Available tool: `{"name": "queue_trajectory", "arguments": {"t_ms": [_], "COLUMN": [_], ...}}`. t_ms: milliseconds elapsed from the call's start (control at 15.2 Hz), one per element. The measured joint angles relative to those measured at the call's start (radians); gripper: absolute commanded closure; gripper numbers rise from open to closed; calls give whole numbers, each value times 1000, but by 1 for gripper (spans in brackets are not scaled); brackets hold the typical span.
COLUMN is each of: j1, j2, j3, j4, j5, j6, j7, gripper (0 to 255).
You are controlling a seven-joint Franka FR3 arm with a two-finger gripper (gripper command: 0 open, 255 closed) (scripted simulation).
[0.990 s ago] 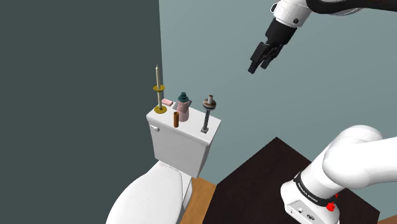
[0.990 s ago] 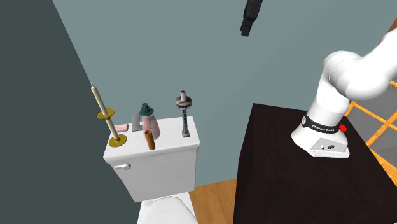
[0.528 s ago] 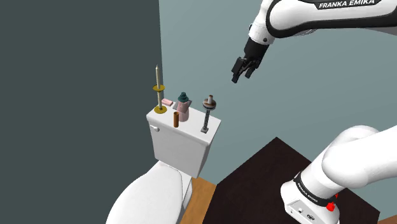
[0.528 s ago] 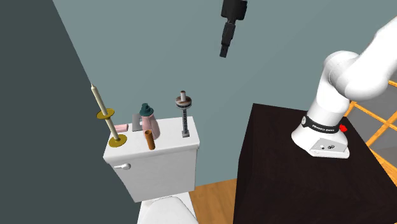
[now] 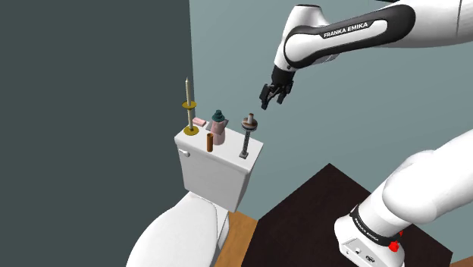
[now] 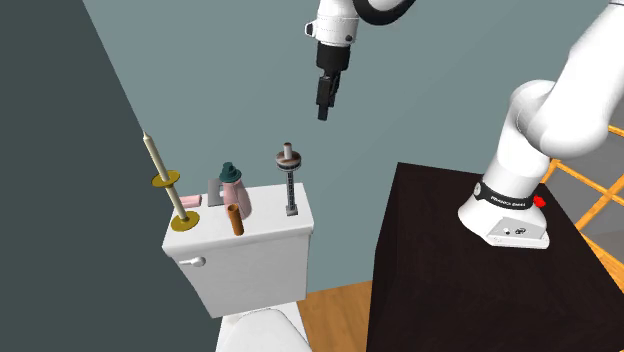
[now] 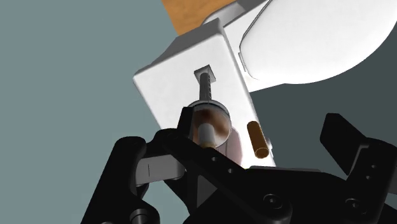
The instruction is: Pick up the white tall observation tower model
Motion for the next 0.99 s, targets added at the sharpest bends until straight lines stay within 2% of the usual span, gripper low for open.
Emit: {"name": "queue_trajectory", "arguments": {"t_ms": [462, 990], "j1": [-14, -14], "j2": [256, 528], "j3": [1, -14], "j4": [85, 231], "j5": [-42, -86], "j6": [125, 206], "j7": [40, 84], "gripper": [0, 0]}}
